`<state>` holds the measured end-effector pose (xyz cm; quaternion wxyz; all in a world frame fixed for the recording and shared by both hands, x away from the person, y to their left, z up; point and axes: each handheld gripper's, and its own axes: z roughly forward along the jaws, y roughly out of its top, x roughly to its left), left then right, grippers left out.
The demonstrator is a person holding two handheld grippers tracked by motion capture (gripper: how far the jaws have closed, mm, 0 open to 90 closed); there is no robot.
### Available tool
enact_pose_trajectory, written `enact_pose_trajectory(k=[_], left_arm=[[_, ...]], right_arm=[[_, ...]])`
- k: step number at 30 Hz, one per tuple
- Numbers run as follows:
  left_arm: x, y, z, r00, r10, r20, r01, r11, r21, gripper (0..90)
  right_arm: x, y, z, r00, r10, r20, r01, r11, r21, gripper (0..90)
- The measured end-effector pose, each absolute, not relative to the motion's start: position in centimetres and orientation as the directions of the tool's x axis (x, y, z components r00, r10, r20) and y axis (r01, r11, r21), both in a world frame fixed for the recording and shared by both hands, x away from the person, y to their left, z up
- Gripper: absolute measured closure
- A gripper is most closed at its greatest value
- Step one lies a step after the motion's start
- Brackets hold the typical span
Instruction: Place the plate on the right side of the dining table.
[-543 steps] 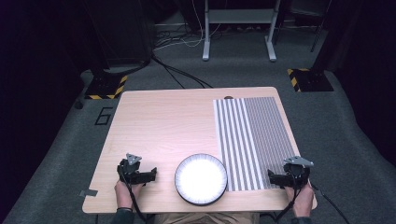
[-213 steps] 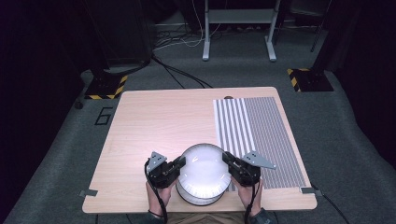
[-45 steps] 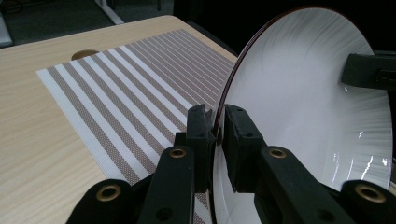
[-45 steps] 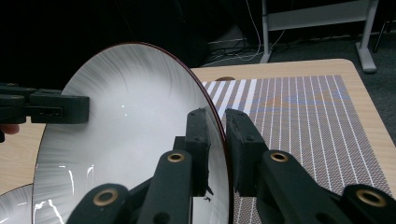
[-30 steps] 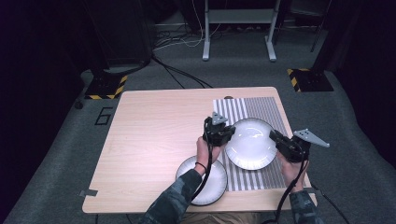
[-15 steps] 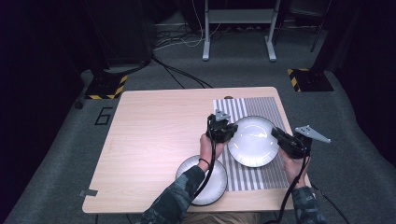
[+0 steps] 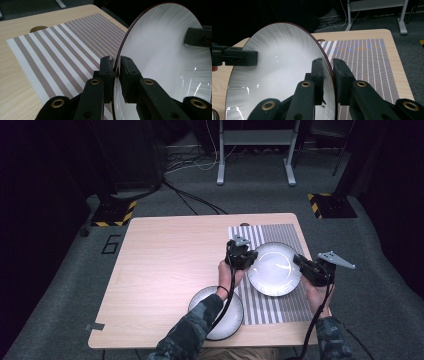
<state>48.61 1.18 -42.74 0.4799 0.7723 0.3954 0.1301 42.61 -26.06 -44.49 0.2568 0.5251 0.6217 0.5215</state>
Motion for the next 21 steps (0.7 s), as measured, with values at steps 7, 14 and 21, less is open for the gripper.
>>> enact_pose_trajectory(k=[7,14,21], left_arm=[[49.4,0.8,-43.2,0.647,0.737,-0.194,0.496,-0.215,0.841,80.3],[50.1,0.4,-43.6,0.638,0.744,-0.2,0.508,-0.211,0.835,80.0],[50.8,0.1,-44.0,0.628,0.75,-0.207,0.52,-0.206,0.829,80.0]], right_arm=[[43.4,-26.5,-44.7,-0.313,0.92,0.236,0.394,-0.1,0.914,78.9],[44.2,-26.8,-45.0,-0.309,0.92,0.241,0.403,-0.103,0.909,78.8],[45.2,-27.0,-45.5,-0.31,0.918,0.247,0.411,-0.105,0.905,78.8]])
